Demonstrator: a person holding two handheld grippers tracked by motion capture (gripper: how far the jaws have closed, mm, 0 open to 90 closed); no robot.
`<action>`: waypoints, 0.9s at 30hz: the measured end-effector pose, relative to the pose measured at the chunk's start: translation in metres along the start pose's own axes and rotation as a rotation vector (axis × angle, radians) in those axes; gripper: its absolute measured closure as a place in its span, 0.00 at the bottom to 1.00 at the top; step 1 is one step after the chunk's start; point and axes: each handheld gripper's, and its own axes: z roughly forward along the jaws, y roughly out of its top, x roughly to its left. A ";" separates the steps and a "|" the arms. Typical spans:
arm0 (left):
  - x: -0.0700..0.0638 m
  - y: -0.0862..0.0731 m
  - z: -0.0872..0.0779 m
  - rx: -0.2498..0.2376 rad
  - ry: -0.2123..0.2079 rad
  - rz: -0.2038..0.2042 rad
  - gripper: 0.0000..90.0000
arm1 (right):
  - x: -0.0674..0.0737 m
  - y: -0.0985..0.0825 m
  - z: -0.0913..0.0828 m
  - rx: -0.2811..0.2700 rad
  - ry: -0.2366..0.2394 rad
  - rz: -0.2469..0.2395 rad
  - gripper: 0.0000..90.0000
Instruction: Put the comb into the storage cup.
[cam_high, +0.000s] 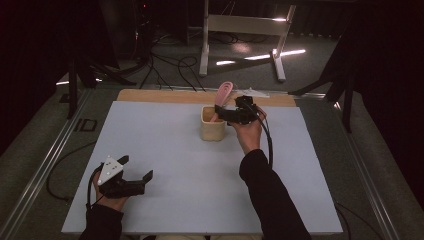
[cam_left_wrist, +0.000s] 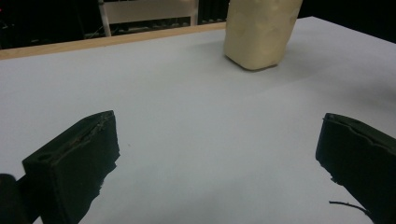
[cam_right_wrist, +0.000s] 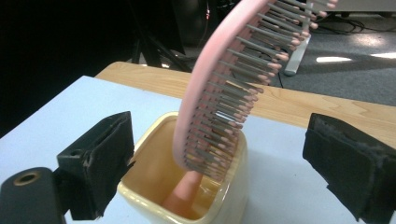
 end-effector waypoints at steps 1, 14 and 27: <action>0.000 0.000 0.000 -0.002 0.002 -0.001 0.00 | 0.000 -0.001 -0.001 -0.001 0.006 -0.002 0.10; 0.002 -0.001 0.000 -0.003 0.005 -0.013 0.00 | -0.001 -0.010 -0.012 -0.004 0.037 -0.021 0.10; 0.003 -0.001 0.000 -0.004 0.008 -0.018 0.00 | -0.010 -0.017 -0.032 -0.014 0.056 -0.038 0.10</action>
